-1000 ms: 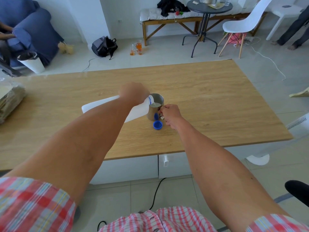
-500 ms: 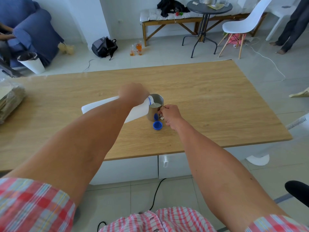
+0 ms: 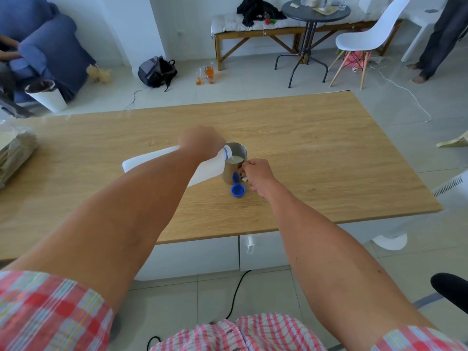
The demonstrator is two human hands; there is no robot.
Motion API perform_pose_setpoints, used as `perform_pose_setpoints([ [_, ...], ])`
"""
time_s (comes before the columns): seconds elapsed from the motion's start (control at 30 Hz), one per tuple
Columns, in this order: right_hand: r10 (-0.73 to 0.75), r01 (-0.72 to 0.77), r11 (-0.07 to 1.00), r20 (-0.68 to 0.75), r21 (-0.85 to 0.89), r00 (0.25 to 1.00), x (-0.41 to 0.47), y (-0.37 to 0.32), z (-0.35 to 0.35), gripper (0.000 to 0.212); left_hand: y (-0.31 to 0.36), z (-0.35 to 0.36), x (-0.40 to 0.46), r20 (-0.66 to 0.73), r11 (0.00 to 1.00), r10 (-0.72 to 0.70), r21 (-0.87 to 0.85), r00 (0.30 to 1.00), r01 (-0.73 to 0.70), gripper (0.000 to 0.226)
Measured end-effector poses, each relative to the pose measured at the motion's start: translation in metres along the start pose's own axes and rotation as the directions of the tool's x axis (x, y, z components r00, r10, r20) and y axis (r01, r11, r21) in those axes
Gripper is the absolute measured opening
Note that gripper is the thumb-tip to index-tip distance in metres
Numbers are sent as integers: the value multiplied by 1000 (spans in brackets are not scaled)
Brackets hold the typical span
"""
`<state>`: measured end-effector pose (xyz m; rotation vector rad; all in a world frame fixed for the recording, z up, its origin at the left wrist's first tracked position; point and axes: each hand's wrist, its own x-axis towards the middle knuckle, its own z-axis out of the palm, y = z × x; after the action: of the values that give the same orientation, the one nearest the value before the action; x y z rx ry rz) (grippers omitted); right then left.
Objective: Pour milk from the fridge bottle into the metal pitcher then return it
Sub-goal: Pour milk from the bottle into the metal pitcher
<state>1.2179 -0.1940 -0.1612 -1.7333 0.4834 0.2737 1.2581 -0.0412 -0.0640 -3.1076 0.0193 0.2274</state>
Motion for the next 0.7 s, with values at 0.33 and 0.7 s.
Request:
perform_pose_setpoints([
  [0.33, 11, -11, 1000, 6, 7, 1000, 3, 2, 0, 24, 1, -1, 1, 1, 1000, -6, 3, 1000, 6, 32],
  [0.7, 11, -11, 1000, -1, 7, 1000, 3, 1, 0, 28, 1, 1, 2, 7, 1000, -6, -1, 1000, 6, 31],
])
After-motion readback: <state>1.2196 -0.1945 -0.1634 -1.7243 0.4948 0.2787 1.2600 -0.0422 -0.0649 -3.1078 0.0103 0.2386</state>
